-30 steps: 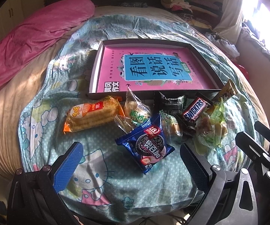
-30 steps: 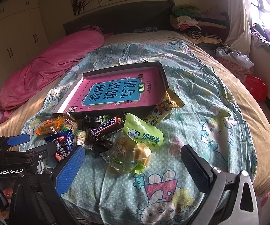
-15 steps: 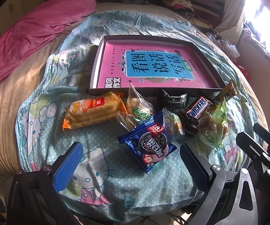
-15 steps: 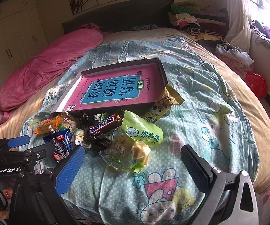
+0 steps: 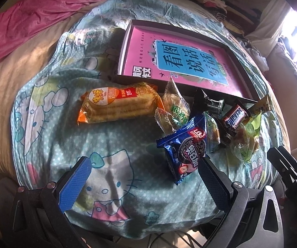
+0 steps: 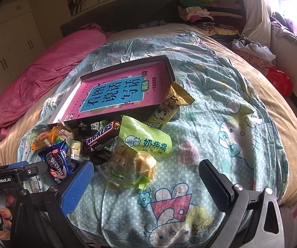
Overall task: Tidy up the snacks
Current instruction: 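Grasp the green milk-candy bag with the right tool while the left tool grasps the blue cookie packet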
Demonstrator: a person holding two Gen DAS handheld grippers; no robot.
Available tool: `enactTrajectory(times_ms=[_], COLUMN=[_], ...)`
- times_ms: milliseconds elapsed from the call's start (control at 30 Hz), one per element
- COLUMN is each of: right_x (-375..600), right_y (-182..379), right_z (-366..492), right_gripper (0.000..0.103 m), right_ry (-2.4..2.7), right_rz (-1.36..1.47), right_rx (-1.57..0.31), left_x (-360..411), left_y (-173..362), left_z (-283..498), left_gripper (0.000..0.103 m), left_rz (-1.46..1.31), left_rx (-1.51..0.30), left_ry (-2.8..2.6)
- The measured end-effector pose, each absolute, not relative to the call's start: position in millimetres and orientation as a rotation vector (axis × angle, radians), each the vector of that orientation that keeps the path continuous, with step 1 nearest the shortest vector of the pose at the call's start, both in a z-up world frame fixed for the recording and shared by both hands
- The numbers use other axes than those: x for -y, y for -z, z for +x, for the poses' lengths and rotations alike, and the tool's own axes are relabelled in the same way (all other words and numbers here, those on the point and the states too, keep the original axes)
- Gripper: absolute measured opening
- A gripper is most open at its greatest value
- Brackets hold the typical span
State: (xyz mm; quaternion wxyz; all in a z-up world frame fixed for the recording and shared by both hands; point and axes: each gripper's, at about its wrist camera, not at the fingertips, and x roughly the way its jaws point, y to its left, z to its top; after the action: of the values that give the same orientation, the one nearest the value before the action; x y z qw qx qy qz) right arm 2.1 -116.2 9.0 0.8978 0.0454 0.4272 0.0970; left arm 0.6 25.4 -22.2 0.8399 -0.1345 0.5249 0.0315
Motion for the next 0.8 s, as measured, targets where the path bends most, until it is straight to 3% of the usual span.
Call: enactTrajectory(times_ms=[533, 800], right_x=[136, 128], right_y=[15, 27], right_z=[24, 32], right_gripper=[0.102, 0.068], right_ry=[-0.150, -0.231], right_rz=[0.192, 0.189], right_rx=[-0.968, -1.002], left_x=[14, 17], left_y=[49, 52], left_z=[28, 43], left_gripper=[0.094, 0.080], left_rz=[-0.314, -0.327], left_rx=[-1.227, -1.235], left_ry=[0.011, -0.013])
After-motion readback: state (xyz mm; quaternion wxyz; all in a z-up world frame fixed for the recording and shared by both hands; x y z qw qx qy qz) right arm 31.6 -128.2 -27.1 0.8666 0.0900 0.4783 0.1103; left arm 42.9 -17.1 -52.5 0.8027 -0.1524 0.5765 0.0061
